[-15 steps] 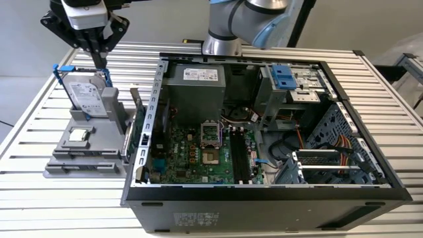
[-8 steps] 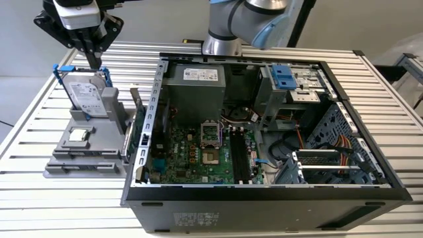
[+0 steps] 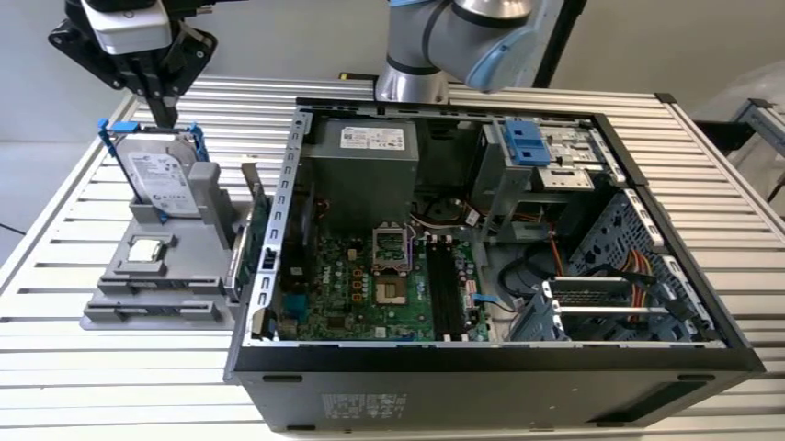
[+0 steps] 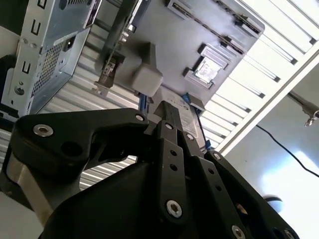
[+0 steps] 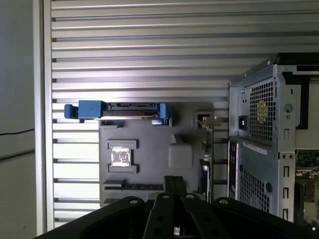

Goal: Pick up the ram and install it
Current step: 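Reach for the ram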

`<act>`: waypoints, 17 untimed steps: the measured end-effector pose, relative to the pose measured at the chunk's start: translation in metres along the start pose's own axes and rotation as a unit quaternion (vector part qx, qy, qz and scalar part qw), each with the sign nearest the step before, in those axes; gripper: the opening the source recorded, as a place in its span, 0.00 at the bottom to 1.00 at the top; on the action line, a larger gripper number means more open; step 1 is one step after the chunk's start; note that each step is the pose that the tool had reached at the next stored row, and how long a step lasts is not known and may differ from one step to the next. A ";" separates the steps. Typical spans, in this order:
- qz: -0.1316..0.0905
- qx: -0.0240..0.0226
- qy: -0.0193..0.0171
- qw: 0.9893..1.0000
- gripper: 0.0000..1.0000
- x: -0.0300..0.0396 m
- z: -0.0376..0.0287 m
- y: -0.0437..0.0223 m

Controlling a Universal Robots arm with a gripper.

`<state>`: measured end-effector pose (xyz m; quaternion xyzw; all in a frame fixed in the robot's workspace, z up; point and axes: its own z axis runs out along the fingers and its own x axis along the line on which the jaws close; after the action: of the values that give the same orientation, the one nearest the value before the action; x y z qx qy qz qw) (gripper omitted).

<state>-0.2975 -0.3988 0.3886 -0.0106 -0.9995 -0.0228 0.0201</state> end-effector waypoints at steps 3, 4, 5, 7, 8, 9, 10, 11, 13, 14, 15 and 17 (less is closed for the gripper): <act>-0.001 0.000 0.000 1.000 0.00 0.0041 0.0002 -0.0001; -0.002 0.000 0.000 1.000 0.00 0.0054 0.0003 -0.0001; -0.003 0.000 0.000 1.000 0.00 0.0068 0.0004 -0.0002; -0.005 0.000 0.001 1.000 0.00 0.0093 0.0004 -0.0002; -0.005 0.000 0.001 1.000 0.00 0.0107 0.0005 -0.0002; -0.006 0.000 0.001 1.000 0.00 0.0120 0.0006 -0.0003; -0.007 0.000 0.001 1.000 0.00 0.0133 0.0006 -0.0003; -0.007 0.000 0.001 1.000 0.00 0.0145 0.0007 -0.0003; -0.008 0.000 0.001 1.000 0.00 0.0171 0.0008 -0.0004; -0.009 0.000 0.001 1.000 0.00 0.0183 0.0009 -0.0004; -0.010 0.000 0.001 1.000 0.00 0.0196 0.0009 -0.0004; -0.011 0.000 0.002 1.000 0.00 0.0221 0.0011 -0.0005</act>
<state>-0.3196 -0.3988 0.3884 -0.0001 -0.9995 -0.0225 0.0215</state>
